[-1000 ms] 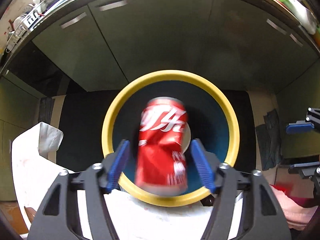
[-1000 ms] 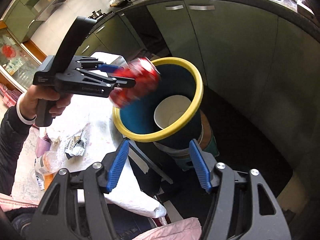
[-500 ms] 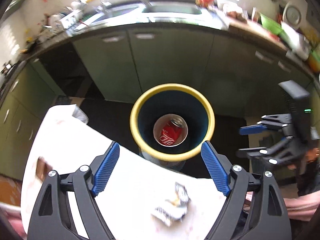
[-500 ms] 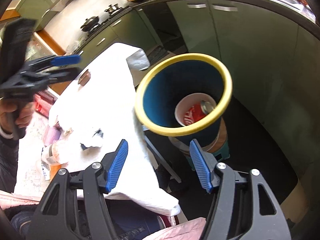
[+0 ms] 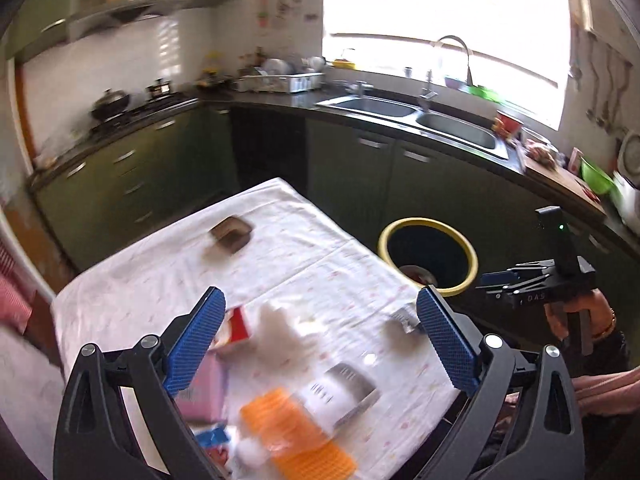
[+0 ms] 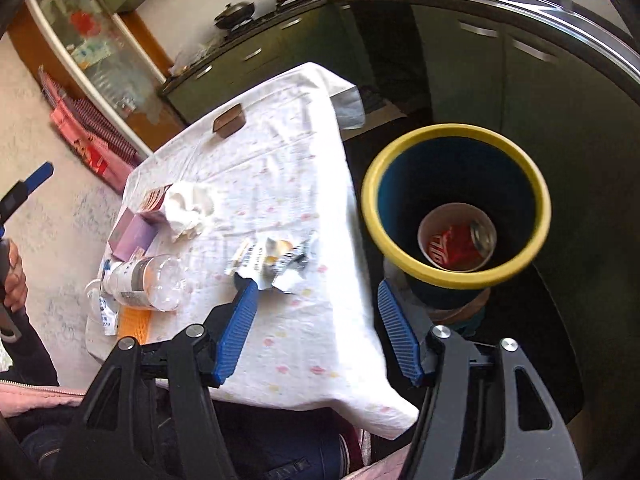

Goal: Collect trash
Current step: 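Grasp the crumpled snack wrapper on the cloth with the right tool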

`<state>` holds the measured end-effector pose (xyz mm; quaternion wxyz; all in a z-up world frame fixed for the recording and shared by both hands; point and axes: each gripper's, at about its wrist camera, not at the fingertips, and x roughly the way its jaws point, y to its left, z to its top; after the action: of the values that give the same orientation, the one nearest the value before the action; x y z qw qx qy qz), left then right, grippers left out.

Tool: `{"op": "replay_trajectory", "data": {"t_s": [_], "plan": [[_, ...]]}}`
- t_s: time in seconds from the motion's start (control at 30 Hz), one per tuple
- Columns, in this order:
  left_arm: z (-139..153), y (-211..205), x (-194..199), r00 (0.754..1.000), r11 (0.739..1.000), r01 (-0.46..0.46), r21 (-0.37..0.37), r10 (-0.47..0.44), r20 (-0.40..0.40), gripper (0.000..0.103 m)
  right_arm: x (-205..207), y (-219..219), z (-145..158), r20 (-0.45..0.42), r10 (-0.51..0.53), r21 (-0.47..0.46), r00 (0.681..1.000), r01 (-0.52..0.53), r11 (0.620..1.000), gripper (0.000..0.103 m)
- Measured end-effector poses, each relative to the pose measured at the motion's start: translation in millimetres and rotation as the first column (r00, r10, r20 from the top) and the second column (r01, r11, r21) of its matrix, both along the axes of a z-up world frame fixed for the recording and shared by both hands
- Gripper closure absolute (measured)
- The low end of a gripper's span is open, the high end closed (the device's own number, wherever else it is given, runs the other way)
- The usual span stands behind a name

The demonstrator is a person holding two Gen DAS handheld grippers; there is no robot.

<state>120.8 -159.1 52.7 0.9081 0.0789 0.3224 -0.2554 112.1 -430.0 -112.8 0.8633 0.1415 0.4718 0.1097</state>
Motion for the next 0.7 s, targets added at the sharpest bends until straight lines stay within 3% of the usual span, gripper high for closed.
{"op": "replay_trajectory", "data": {"t_s": [0.13,0.33,0.57,0.7], "plan": [[-21,54,-16,0.993,0.992,-0.117,-0.052,0.117,-0.009,0.008,19,22,-9,-0.05,0.024,-0.018,0.998,-0.025,1.0,0.052],[-46,110,-32,0.965,0.964,-0.258,-0.065,0.261,0.029,0.007,41,28,-25,-0.129,-0.003,-0.033,0.992,-0.001,0.999,0.055],[-60,127,-33,0.959,0.959,-0.28,-0.05,0.282,0.033,0.007,45,36,-34,-0.173,-0.011,-0.053,0.985,0.001,0.999,0.061],[-62,123,-30,0.963,0.962,-0.267,-0.058,0.269,0.031,0.007,48,37,-39,-0.19,-0.006,-0.044,0.982,-0.003,0.999,0.079]]}}
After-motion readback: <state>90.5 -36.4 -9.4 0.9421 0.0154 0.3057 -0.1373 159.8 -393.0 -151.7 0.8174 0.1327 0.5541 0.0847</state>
